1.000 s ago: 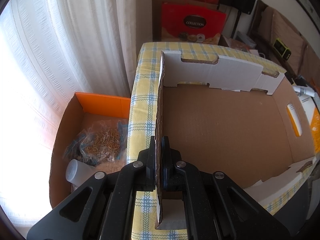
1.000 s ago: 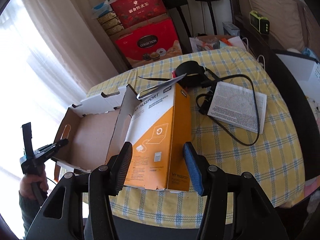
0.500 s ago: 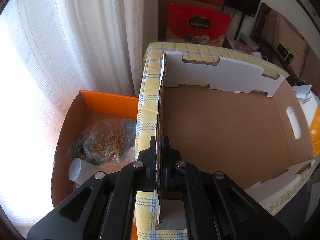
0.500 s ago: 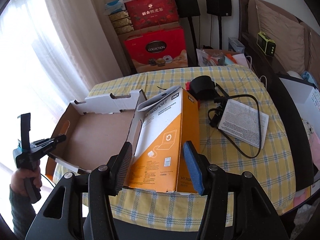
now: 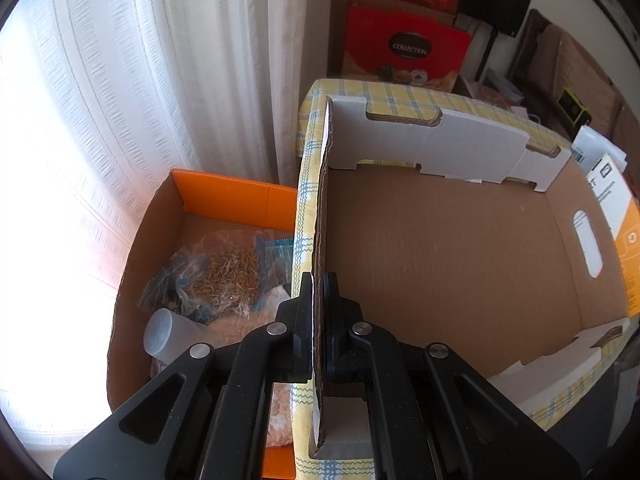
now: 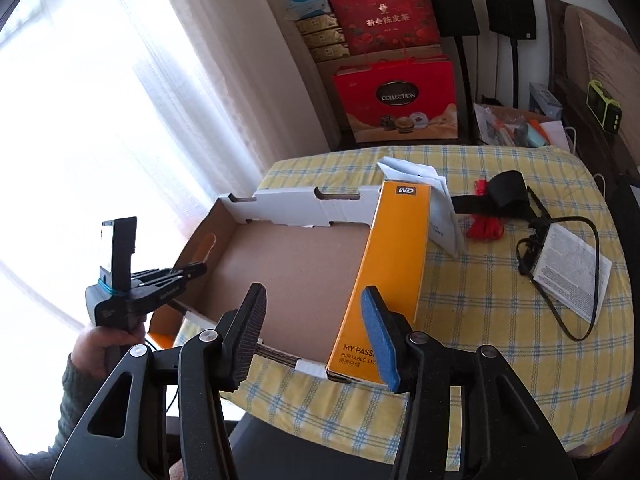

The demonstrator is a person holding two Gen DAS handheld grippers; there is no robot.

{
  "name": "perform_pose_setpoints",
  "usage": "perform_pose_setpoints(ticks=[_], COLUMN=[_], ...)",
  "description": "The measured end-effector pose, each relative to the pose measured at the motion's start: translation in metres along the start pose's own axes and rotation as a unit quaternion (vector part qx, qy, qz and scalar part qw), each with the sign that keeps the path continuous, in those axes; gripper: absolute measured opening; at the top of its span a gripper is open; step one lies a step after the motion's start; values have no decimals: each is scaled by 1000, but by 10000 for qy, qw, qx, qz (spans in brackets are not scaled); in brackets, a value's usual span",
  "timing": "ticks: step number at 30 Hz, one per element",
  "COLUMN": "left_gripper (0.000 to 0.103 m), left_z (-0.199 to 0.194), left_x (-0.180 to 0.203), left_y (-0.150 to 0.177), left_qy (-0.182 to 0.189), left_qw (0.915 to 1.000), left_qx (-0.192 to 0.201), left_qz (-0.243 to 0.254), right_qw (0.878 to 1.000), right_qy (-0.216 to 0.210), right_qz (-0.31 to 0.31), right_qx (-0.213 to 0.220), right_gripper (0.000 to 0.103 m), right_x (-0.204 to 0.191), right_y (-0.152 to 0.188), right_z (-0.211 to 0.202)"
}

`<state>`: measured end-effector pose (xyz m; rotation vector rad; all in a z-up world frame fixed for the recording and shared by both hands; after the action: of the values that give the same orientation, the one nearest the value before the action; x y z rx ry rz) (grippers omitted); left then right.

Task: Organize objects
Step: 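Grasp the orange My Passport box with the right gripper and tip it upright, then carry the orange box with the right gripper over the cardboard tray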

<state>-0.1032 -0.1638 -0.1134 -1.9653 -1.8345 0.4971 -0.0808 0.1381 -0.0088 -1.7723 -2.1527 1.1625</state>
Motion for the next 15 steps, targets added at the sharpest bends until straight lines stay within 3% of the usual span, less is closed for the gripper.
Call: perform_pose_setpoints(ticks=[4, 8, 10, 15], left_gripper=[3, 3, 3, 3], left_z=[0, 0, 0, -1], left_x=[0, 0, 1, 3], left_y=[0, 0, 0, 0], left_qy=[-5, -5, -9, -30], left_qw=[10000, 10000, 10000, 10000], left_qx=[3, 4, 4, 4], left_qz=[19, 12, 5, 11], right_qw=[9994, 9972, 9977, 9967], right_qy=[234, 658, 545, 759], right_qz=[220, 328, 390, 223], right_qx=[90, 167, 49, -192], right_gripper=[54, 71, 73, 74], right_x=[16, 30, 31, 25], right_y=[-1, -3, -2, 2], right_z=[-11, -13, -9, 10])
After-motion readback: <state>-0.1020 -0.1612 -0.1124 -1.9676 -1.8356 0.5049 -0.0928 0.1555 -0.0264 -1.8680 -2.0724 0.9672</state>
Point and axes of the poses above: each gripper's, at about its wrist camera, not at the fingertips, and z roughly the way its jaws point, x to its right, y to its underside, the point moved 1 cm from there along z, roughly the way its jaws point, and after that the axes turned 5 degrees about z, right-handed, at the moved point
